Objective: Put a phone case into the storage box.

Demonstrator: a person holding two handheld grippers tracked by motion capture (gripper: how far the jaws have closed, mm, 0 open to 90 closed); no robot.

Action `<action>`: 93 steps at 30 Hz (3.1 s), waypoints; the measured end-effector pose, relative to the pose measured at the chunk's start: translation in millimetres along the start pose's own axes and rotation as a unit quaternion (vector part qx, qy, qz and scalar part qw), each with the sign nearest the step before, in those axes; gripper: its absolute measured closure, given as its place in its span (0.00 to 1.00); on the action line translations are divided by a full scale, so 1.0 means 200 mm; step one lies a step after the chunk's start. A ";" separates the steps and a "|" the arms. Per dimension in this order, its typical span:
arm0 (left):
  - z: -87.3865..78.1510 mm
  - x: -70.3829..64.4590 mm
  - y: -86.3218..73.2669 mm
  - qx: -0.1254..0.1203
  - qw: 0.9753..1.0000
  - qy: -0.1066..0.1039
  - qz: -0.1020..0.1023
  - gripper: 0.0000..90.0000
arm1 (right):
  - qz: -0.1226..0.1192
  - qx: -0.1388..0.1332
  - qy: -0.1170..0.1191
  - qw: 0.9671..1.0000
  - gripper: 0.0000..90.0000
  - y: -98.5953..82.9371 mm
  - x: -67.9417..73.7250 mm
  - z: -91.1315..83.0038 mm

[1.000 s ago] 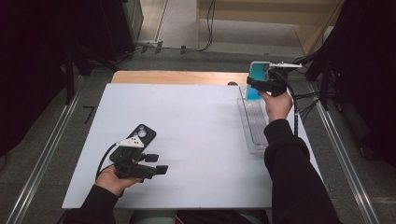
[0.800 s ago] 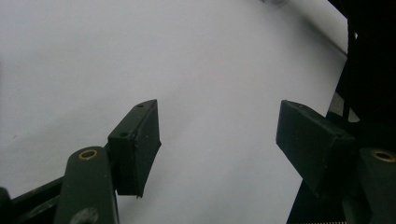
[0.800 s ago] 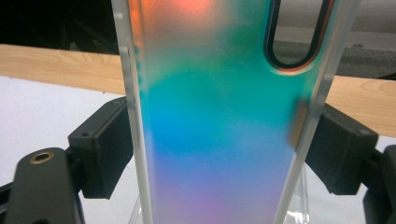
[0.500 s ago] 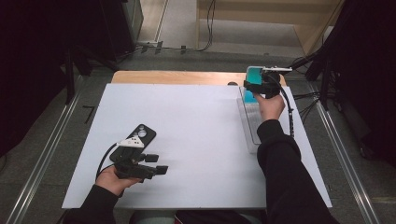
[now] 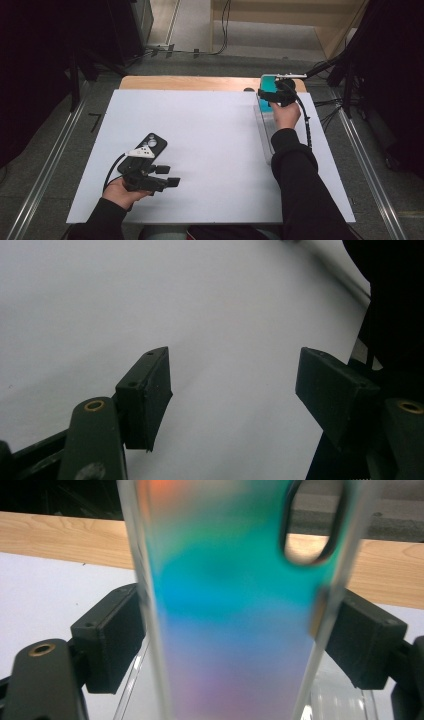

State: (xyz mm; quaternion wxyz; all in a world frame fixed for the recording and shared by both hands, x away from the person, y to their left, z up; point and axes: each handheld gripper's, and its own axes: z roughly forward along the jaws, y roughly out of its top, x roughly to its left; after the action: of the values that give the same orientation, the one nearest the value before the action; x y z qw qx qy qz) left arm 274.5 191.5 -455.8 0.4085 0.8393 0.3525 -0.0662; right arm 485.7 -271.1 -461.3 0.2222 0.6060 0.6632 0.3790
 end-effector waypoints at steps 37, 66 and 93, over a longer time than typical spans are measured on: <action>-0.03 0.05 0.02 0.003 1.000 0.002 -0.028 0.34 | -0.036 0.049 0.104 0.993 0.15 -0.07 0.18 -0.39; -0.05 0.07 0.05 0.001 1.000 -0.008 -0.016 0.32 | -0.152 0.082 0.262 0.950 0.23 -0.35 0.48 -0.66; -0.05 0.05 0.04 -0.007 1.000 -0.010 -0.006 0.32 | -0.183 0.127 0.280 0.934 0.22 -0.71 0.41 -0.83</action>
State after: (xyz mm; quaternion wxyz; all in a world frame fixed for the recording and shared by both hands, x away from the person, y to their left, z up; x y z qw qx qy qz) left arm 285.5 200.1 -447.3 0.4169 0.8340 0.3537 -0.0741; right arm 257.1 -227.6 -455.7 0.0143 0.3662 0.8407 0.3986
